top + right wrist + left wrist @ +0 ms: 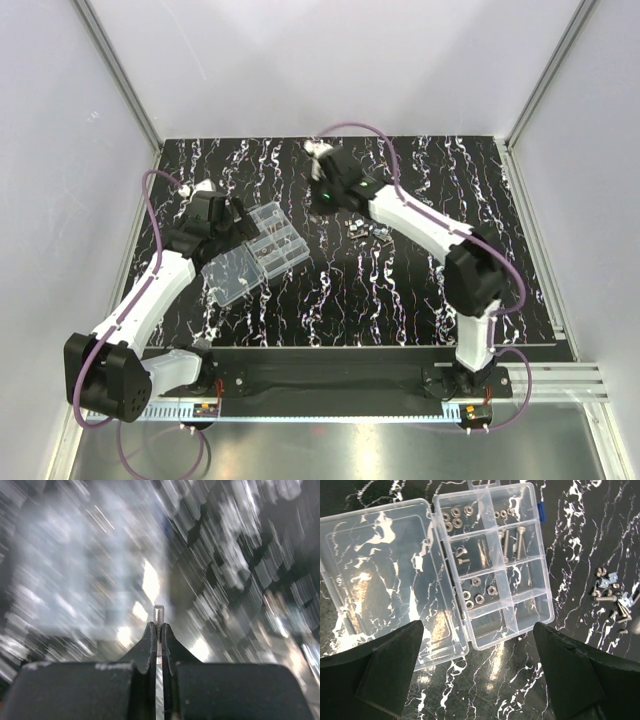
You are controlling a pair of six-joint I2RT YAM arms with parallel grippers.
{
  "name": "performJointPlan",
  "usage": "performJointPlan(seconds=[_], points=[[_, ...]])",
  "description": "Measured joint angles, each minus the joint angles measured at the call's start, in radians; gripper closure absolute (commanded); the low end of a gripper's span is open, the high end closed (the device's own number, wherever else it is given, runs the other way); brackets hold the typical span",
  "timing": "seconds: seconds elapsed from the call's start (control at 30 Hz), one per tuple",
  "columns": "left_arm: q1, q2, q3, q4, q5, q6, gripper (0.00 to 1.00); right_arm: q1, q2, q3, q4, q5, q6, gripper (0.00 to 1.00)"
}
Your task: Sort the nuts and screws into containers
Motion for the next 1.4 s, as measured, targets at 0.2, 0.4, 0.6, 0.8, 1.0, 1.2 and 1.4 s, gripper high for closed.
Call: performJointPlan(seconds=[0.2, 0.4, 0.6, 0.8, 1.0, 1.2, 1.4], points=[[0.014, -0.02, 0.0, -0.029, -0.051, -0.024, 0.01, 0.06, 0.242, 0.356, 0.09, 0.004, 0.159, 1.0], [0.021, -0.05, 0.0, -0.048, -0.079, -0.033, 0.01, 0.066, 0.454, 0.468, 0.063, 0.047, 0.211, 1.0], [0.022, -0.054, 0.0, -0.048, -0.081, -0.037, 0.01, 0.081, 0.52, 0.493, 0.023, 0.075, 0.237, 1.0], [0.022, -0.054, 0.0, -0.048, -0.081, -0.037, 0.01, 0.094, 0.52, 0.528, 0.029, 0.075, 0.253, 1.0], [0.022, -0.054, 0.0, -0.047, -0.081, -0.037, 0.01, 0.098, 0.52, 0.531, 0.027, 0.085, 0.257, 0.96], [0.022, -0.054, 0.0, -0.048, -0.081, -0.037, 0.01, 0.103, 0.52, 0.531, 0.027, 0.101, 0.255, 0.63], [0.022, -0.054, 0.0, -0.047, -0.08, -0.036, 0.01, 0.107, 0.52, 0.533, 0.011, 0.101, 0.247, 0.35]])
